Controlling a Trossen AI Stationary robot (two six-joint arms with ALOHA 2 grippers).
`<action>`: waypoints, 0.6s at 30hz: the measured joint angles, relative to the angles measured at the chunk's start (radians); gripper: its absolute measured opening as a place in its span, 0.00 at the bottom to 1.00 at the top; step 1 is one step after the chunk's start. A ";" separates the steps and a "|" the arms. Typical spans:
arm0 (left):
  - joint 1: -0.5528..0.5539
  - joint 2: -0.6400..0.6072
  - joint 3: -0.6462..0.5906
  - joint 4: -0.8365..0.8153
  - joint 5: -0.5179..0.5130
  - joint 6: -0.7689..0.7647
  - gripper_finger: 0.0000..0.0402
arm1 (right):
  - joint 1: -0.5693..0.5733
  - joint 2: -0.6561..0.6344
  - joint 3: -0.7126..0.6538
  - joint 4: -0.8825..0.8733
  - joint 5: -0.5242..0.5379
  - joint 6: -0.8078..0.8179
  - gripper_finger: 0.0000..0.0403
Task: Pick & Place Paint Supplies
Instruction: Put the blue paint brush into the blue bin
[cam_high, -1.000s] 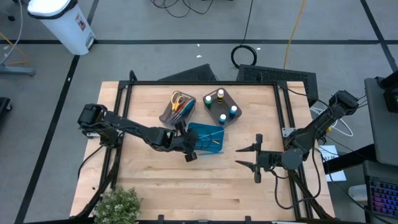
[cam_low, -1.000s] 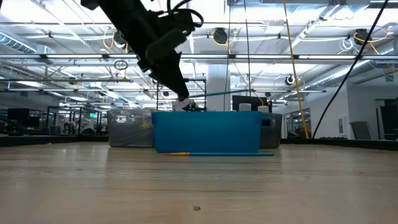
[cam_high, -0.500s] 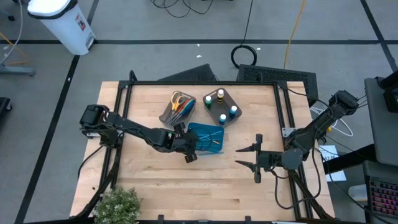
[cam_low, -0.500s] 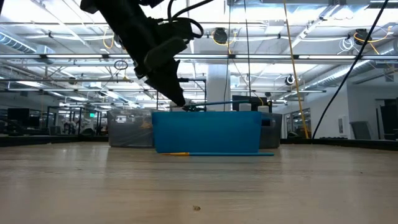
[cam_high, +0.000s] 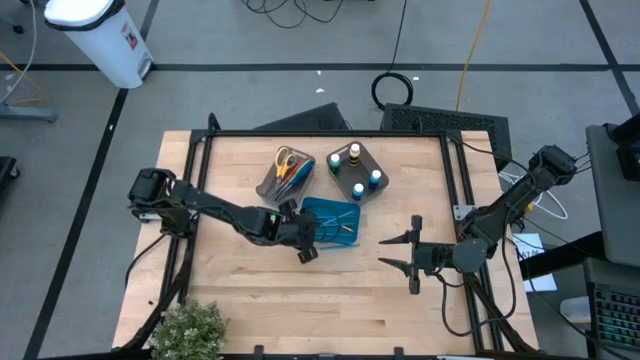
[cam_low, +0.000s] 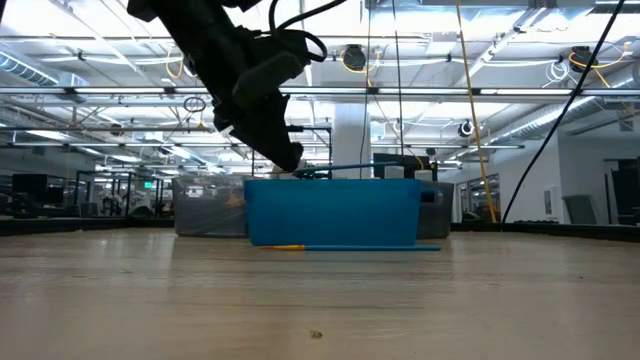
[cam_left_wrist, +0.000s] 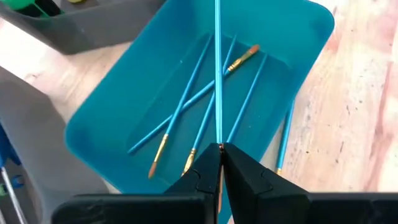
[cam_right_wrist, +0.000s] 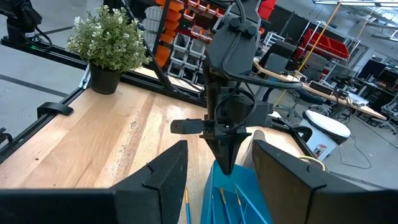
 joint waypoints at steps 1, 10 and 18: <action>-0.001 0.000 0.000 0.000 -0.009 0.005 0.05 | 0.000 0.000 0.000 0.000 0.000 0.000 0.42; -0.006 0.000 0.000 0.000 -0.031 0.007 0.15 | 0.000 0.000 0.000 0.000 0.000 0.000 0.42; -0.006 0.000 0.000 0.005 0.009 0.010 0.37 | 0.000 0.000 0.000 0.000 0.000 0.000 0.42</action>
